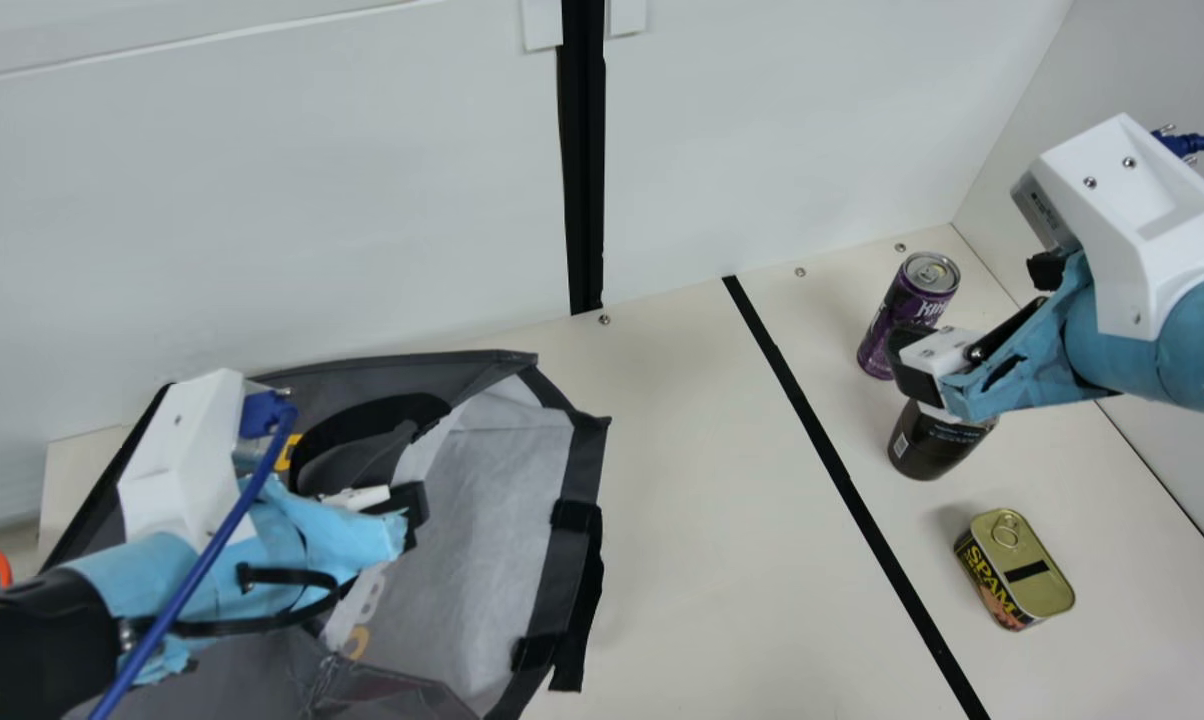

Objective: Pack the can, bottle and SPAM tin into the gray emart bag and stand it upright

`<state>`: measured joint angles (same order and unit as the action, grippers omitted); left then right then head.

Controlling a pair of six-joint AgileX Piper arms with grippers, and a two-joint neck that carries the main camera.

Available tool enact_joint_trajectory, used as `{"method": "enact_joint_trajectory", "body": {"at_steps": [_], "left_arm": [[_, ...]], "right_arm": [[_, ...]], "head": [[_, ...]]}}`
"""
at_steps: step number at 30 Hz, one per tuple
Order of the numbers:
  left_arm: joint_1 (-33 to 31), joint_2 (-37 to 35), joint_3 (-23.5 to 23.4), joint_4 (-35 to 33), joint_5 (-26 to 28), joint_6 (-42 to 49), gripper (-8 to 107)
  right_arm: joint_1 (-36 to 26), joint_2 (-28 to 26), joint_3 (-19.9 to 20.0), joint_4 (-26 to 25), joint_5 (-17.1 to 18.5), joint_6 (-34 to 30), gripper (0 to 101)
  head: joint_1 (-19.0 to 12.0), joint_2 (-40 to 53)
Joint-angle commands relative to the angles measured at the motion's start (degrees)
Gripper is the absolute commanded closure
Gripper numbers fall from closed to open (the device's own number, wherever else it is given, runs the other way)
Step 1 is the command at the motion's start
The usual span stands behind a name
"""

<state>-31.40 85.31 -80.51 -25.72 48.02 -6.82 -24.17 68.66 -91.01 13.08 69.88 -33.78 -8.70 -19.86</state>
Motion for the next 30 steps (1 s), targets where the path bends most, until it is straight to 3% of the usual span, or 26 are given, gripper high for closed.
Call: {"method": "enact_joint_trajectory", "body": {"at_steps": [1, 30], "left_arm": [[0.4, 0.1, 0.1, -0.5, -0.1, 0.3, 107], [1.3, 0.3, 0.4, -2.1, -0.8, 1.6, 107]], "right_arm": [[0.0, 0.0, 0.0, 0.0, 0.0, 0.0, 6], [0.0, 0.0, 0.0, 0.0, 0.0, 0.0, 6]], "head": [[-1.3, -0.1], [-1.3, -0.1]]}}
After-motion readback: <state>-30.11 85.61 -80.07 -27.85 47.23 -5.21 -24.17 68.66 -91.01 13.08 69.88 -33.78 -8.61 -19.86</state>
